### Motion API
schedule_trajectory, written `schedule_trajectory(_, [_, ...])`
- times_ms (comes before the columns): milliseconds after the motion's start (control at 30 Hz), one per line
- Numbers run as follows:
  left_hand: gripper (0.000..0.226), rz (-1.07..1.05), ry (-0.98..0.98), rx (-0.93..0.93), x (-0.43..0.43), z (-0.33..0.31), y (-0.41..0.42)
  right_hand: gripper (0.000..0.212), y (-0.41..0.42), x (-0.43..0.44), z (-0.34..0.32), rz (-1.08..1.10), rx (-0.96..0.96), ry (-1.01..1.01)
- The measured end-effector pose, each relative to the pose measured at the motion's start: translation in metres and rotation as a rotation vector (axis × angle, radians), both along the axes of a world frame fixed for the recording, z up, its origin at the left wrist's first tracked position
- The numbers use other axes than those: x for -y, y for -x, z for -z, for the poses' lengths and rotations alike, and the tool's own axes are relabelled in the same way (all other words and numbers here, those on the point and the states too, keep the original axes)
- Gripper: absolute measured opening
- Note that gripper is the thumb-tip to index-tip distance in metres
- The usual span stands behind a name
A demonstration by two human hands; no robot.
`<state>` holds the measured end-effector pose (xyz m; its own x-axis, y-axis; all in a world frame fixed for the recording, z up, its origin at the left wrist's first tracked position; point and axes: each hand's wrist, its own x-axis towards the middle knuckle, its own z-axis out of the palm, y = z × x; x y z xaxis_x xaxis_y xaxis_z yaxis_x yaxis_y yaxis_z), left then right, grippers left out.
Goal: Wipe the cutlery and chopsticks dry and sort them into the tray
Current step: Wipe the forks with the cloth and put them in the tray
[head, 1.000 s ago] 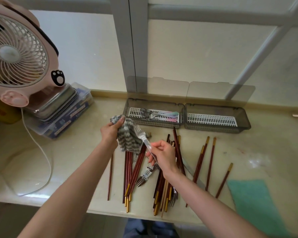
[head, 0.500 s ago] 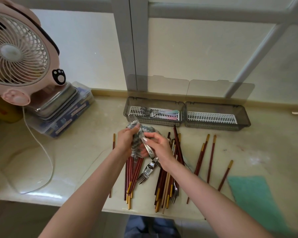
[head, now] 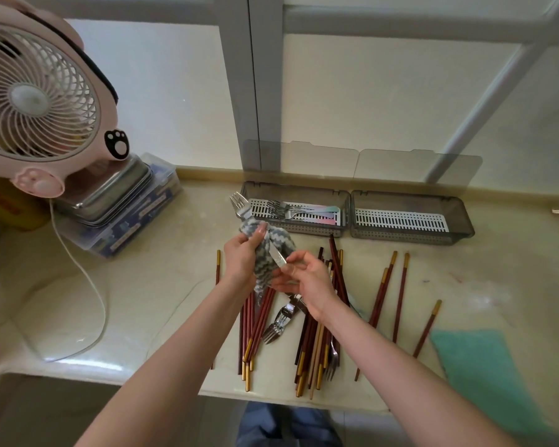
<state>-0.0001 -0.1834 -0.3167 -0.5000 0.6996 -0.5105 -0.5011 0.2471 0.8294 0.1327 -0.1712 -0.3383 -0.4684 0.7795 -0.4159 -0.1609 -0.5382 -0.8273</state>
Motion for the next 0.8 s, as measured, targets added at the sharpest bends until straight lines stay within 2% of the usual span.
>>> schedule_trajectory(133, [0.019,0.029,-0.009,-0.002,0.006,-0.004,-0.011,0.025,0.01,-0.01,-0.008,0.095,0.089,-0.011])
schedule_trajectory(267, [0.019,-0.007,-0.028,-0.028,0.012,0.001,-0.029,0.024,0.024,-0.012,-0.004,0.169,0.271,-0.08])
schedule_trajectory(333, [0.014,0.019,0.009,-0.097,0.012,0.004,-0.027,0.026,0.024,-0.012,0.001,0.17,0.32,-0.108])
schedule_trajectory(400, [0.013,0.091,0.089,-0.244,0.01,0.008,-0.019,0.025,0.02,-0.015,0.001,0.189,0.309,-0.159])
schedule_trajectory(500, [0.015,0.196,0.183,-0.573,0.005,0.011,-0.015,0.013,0.022,-0.025,-0.006,0.308,0.25,-0.279])
schedule_trajectory(600, [0.006,0.389,0.234,-0.883,0.005,0.015,-0.025,0.012,0.03,-0.036,-0.015,0.245,0.358,-0.344])
schedule_trajectory(633, [0.007,0.431,0.24,-0.933,0.005,0.018,-0.029,0.012,0.031,-0.039,-0.016,0.226,0.38,-0.328])
schedule_trajectory(733, [0.011,0.474,0.225,-0.873,0.007,0.022,-0.031,0.011,0.027,-0.046,-0.012,0.21,0.391,-0.292])
schedule_trajectory(800, [0.018,0.504,0.224,-0.719,0.01,0.021,-0.025,0.01,0.023,-0.057,-0.015,0.229,0.378,-0.287])
